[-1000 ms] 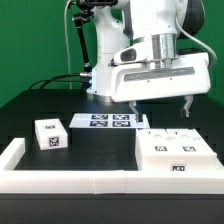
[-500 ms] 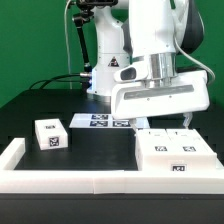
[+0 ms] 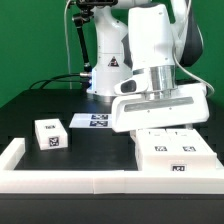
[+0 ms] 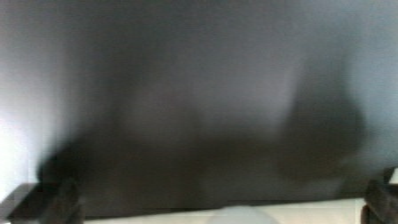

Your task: Assemble cabinet

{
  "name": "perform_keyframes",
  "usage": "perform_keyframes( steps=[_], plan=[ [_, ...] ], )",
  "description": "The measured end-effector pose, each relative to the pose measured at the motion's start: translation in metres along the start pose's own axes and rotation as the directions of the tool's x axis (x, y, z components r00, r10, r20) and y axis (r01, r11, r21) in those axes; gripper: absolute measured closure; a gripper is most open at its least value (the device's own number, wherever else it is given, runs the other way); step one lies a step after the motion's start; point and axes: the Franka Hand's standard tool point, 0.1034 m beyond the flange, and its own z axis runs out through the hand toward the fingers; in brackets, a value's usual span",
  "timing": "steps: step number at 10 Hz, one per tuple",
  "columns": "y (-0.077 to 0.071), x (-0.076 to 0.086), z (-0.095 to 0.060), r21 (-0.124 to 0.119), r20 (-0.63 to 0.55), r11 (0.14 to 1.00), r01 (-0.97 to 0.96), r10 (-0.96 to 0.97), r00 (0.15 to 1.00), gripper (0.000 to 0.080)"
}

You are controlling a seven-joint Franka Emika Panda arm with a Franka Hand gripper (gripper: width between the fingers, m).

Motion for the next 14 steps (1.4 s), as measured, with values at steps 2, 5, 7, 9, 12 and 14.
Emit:
perform_keyframes(
  steps=[2, 5, 7, 9, 12, 14],
  plan=[
    [0.000, 0.003, 0.000, 0.001, -0.003, 1.000, 0.005, -0.005, 1.000, 0.0017],
    [0.001, 0.001, 0.001, 0.000, -0.002, 1.000, 0.026, -0.026, 1.000, 0.0390],
    [0.002, 0.000, 0.001, -0.001, 0.001, 0.999, 0.050, -0.050, 0.999, 0.0704],
    [0.006, -0.002, 0.001, -0.003, 0.004, 0.998, 0.070, -0.070, 0.998, 0.0769],
    [0.009, -0.004, 0.000, -0.005, 0.009, 0.996, 0.085, -0.085, 0.996, 0.0797],
    [0.008, 0.000, -0.015, -0.007, 0.005, 0.995, 0.098, -0.098, 0.995, 0.0797]
  ],
)
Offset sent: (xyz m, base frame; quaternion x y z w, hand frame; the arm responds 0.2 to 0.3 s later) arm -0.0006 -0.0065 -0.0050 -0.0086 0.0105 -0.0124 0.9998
